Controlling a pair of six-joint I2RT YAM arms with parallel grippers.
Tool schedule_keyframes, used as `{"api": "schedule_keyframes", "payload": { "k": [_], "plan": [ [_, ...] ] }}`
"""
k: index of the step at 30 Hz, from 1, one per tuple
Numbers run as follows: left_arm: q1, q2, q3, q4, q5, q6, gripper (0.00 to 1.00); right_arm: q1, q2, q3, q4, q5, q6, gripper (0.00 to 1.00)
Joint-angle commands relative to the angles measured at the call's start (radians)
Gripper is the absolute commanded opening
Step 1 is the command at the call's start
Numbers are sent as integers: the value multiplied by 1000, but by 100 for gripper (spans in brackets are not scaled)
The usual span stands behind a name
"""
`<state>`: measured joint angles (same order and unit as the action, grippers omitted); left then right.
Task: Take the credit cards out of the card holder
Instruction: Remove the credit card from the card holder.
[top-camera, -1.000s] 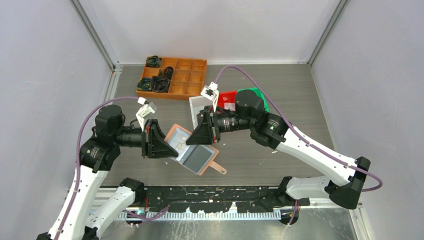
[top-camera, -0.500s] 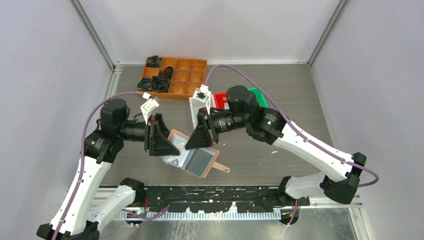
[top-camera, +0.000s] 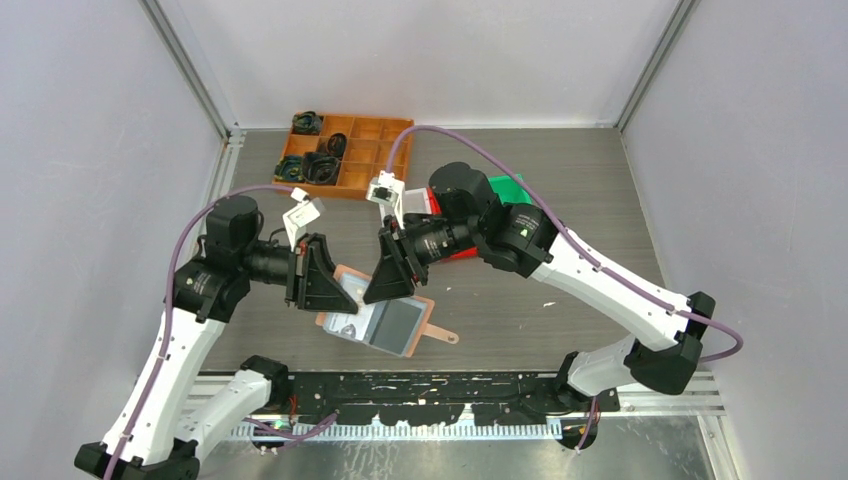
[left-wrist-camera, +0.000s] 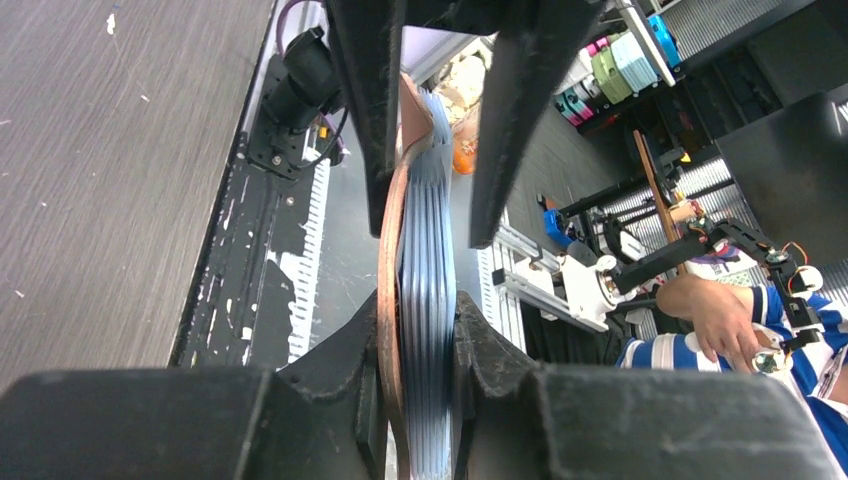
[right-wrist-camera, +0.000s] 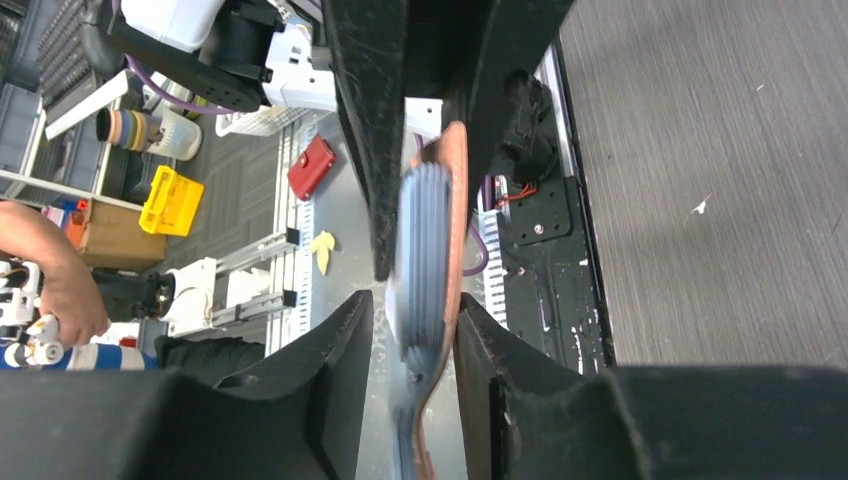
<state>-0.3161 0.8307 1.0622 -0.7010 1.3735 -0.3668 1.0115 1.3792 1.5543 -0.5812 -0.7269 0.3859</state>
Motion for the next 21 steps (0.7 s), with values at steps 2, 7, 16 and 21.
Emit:
{"api": "schedule_keyframes", "payload": {
  "k": [2, 7, 16, 21],
  "plan": [
    [9, 16, -1, -3, -48, -9, 0, -72, -38, 64, 68, 69, 15, 54],
    [35, 44, 14, -10, -243, 38, 0, -202, -176, 6, 113, 275, 135, 63],
    [99, 63, 3, 116, -407, -77, 0, -202, -275, -328, 420, 169, 459, 66],
    [124, 71, -1, 172, -358, -147, 0, -189, -249, -463, 628, 114, 576, 63]
  ]
}}
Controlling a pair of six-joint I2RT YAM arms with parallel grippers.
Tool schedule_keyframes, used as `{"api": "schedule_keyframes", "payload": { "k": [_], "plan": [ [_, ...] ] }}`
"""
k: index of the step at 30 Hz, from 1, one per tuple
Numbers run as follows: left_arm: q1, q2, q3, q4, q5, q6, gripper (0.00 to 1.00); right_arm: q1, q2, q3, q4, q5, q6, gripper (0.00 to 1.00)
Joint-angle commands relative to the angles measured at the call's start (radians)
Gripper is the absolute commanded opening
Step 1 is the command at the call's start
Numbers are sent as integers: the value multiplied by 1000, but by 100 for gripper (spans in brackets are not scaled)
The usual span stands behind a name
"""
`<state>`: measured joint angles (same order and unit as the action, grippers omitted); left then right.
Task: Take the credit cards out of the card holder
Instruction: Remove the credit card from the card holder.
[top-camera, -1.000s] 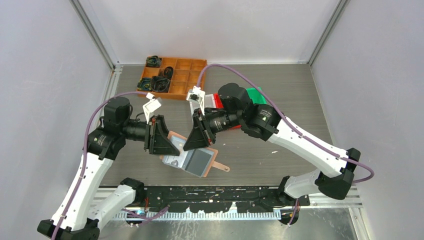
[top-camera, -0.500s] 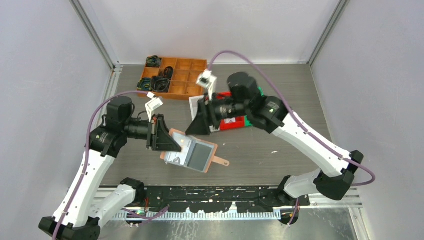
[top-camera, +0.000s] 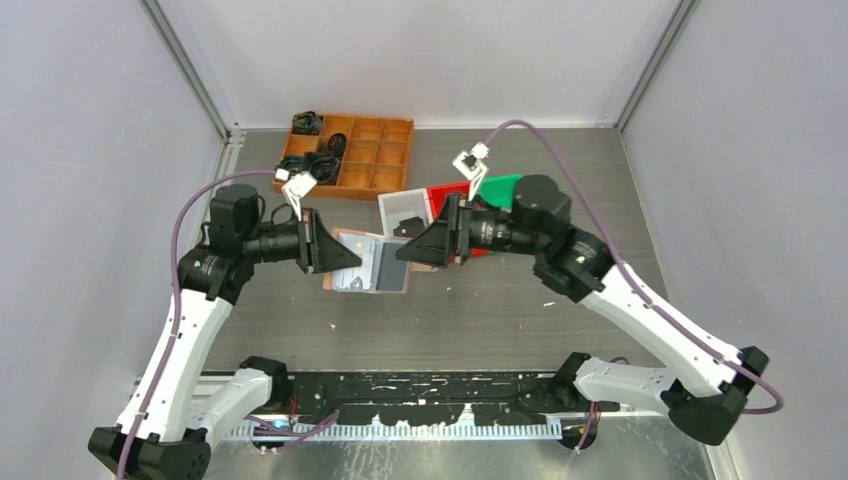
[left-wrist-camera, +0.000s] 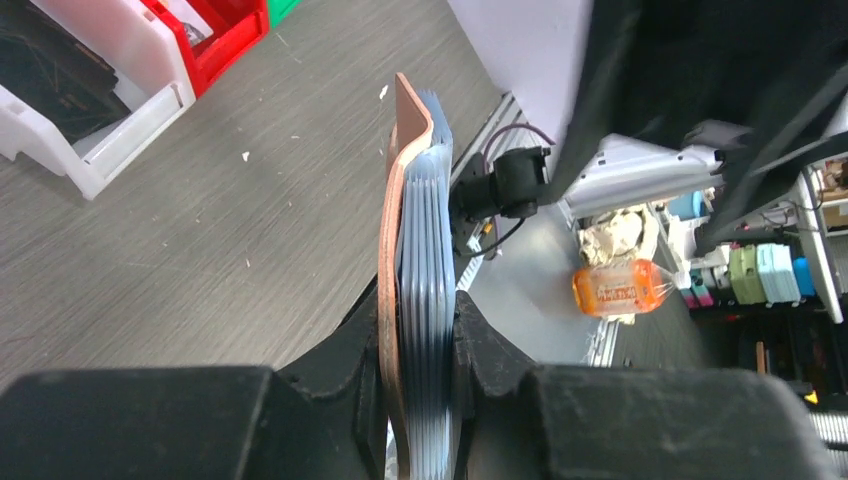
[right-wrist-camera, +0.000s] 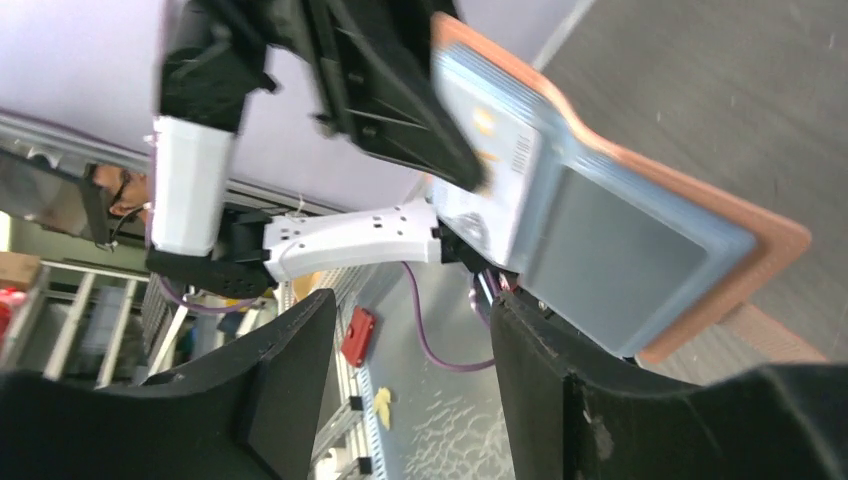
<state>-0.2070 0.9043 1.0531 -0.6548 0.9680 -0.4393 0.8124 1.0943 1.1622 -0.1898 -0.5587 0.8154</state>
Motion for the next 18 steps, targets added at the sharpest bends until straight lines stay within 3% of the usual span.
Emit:
{"api": "schedule_keyframes", "payload": {
  "k": [1, 18],
  "plan": [
    [17, -2, 8, 132, 60, -86, 0, 12, 45, -84, 269, -59, 166, 63],
    [20, -10, -22, 333, 272, -345, 1, 23, 172, -97, 448, -128, 243, 45]
  ]
}}
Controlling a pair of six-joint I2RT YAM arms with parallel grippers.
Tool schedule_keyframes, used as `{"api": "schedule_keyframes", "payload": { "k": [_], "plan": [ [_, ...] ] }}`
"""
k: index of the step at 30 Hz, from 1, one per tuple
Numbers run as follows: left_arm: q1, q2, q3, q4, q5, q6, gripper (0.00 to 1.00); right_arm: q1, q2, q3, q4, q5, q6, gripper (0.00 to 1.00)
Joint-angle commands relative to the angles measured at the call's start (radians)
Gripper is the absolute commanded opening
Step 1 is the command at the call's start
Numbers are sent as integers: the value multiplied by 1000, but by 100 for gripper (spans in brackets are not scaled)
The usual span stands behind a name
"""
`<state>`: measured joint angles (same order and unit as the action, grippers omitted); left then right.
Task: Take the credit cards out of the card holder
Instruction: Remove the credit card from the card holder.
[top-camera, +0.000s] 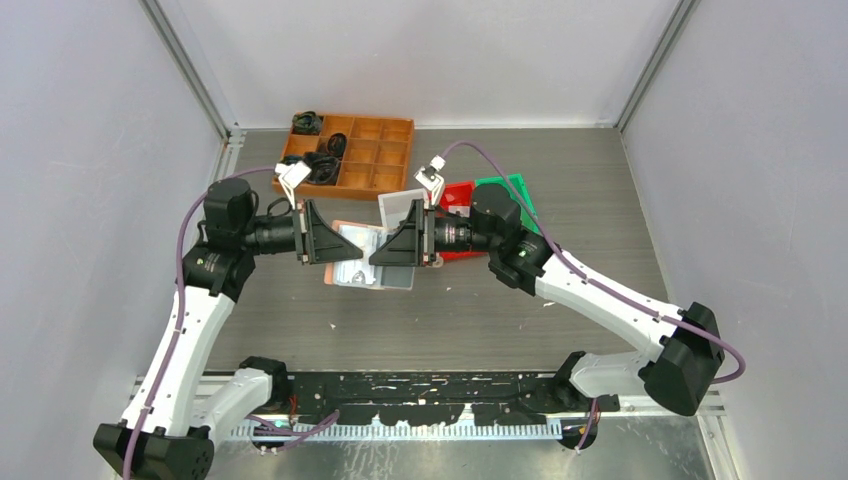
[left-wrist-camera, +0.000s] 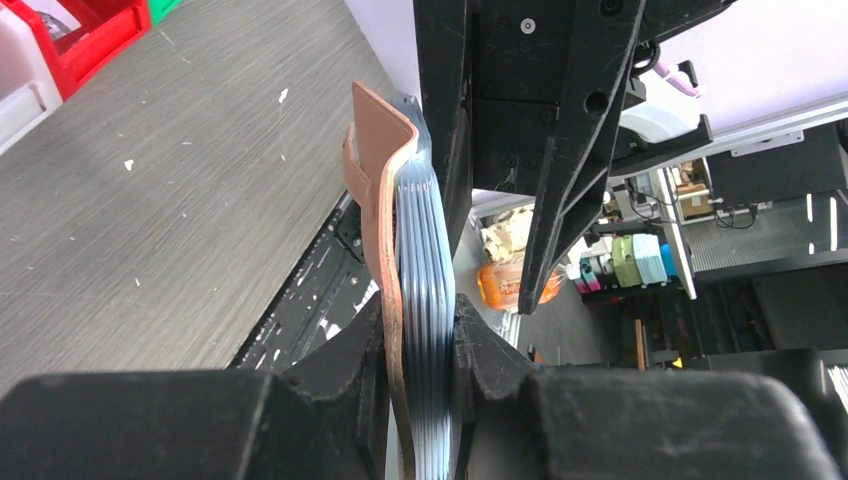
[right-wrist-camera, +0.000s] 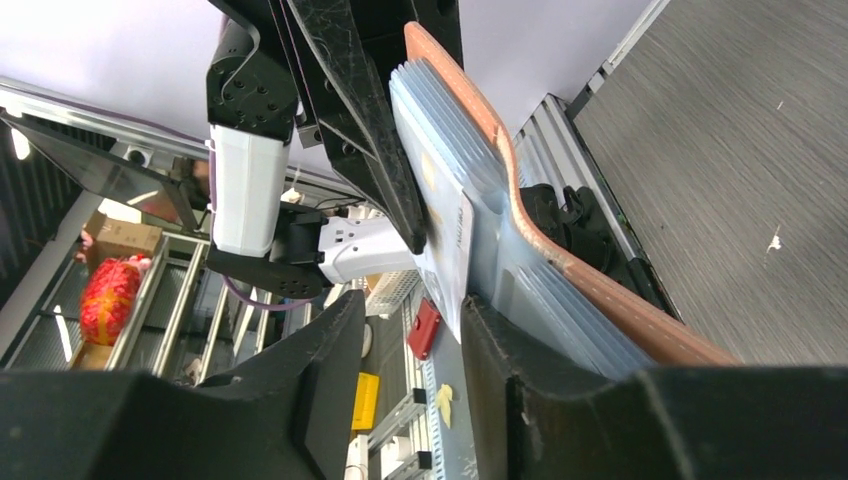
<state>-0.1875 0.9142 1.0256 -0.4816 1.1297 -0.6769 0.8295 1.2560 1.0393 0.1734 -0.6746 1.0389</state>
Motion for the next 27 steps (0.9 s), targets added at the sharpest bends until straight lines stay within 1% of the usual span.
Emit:
{"api": "schedule_keyframes", "payload": {
  "k": [1, 5, 8, 10, 13, 16, 20, 23, 27],
  "plan": [
    [0, -22, 1, 178, 112, -126, 1, 9, 14, 25, 87, -14, 22, 45],
    [0, -23, -3, 247, 116, -202, 2, 15, 13, 8, 107, -9, 31, 44],
    [-1, -27, -5, 264, 112, -236, 3, 19, 10, -13, 152, 10, 52, 42],
    [0, -31, -9, 265, 107, -241, 5, 20, 18, -19, 203, 18, 85, 39],
    [0, -40, -21, 266, 108, -248, 9, 25, 35, -15, 268, 32, 119, 32],
    [0, -52, -32, 267, 114, -253, 10, 34, 50, -6, 287, 44, 132, 25],
    [0, -62, -39, 268, 134, -257, 10, 39, 57, -12, 307, 61, 144, 22],
    [0, -70, -46, 269, 141, -257, 14, 39, 56, -20, 304, 83, 143, 18],
    [0, -76, -58, 271, 142, -260, 25, 40, 47, -31, 296, 95, 133, 8]
  ]
}}
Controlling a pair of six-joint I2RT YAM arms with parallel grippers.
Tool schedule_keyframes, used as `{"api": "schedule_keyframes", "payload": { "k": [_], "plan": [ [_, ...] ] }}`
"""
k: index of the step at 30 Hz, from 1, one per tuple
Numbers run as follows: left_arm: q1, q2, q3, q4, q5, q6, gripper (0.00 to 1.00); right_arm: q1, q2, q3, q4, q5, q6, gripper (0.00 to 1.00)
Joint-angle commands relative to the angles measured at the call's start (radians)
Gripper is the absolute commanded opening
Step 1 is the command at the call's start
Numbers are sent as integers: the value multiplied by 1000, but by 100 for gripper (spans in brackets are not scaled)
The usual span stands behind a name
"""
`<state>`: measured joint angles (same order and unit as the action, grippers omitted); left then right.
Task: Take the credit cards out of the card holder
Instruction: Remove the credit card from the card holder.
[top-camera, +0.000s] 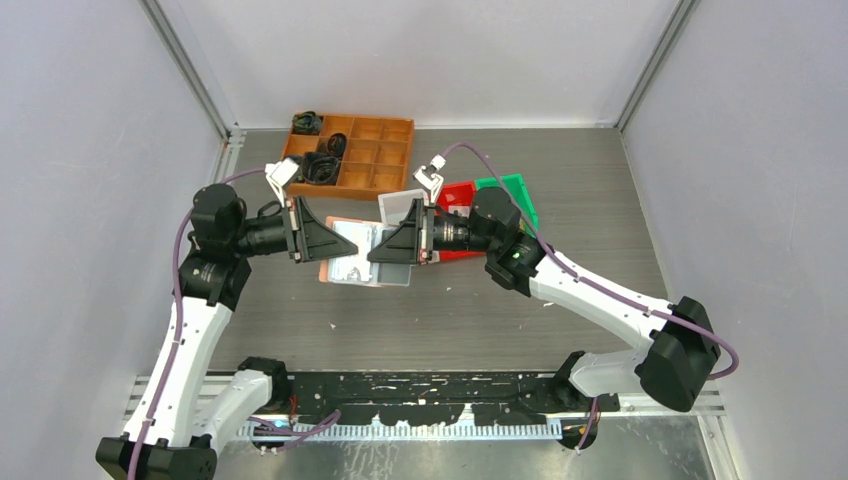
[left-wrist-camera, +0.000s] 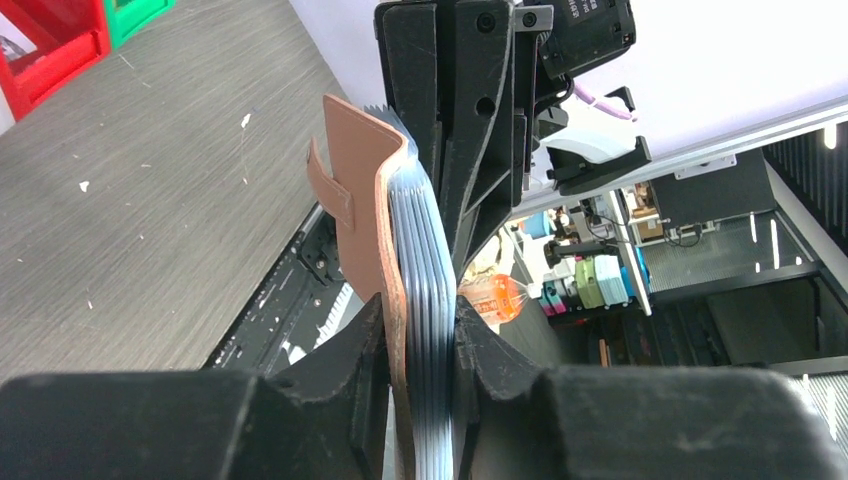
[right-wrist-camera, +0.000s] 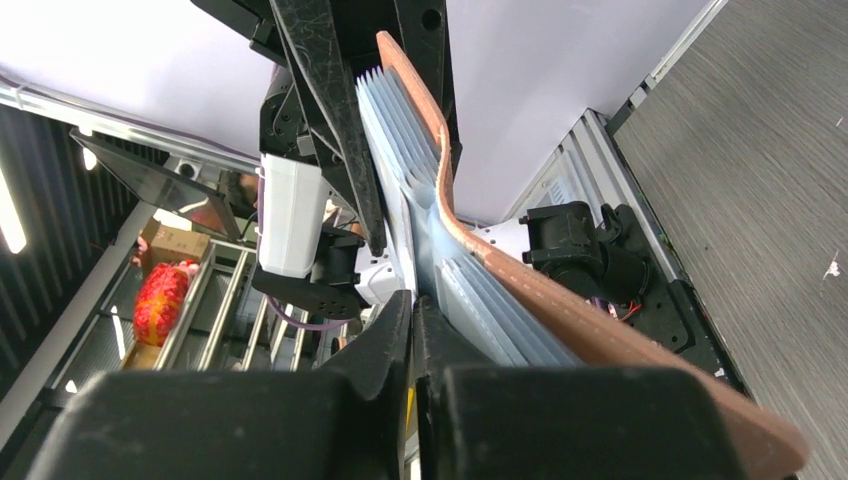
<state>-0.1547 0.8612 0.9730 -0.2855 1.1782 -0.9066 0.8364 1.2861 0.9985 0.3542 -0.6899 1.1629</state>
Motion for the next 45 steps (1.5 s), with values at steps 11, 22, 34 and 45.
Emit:
{"api": "schedule_keyframes", "payload": {
  "k": [11, 22, 34, 45],
  "plan": [
    [-33, -30, -13, 112, 143, -87, 35, 33, -41, -50, 49, 152, -56, 1],
    [-32, -25, -7, 153, 149, -133, 20, 31, -103, -121, 17, 179, -87, 1],
    [-32, -41, -6, 143, 121, -115, 21, 34, -70, -116, 140, 154, 7, 40],
    [-33, -51, 0, 94, 86, -42, 24, 73, 15, -70, 182, 171, 46, 30]
  ]
}}
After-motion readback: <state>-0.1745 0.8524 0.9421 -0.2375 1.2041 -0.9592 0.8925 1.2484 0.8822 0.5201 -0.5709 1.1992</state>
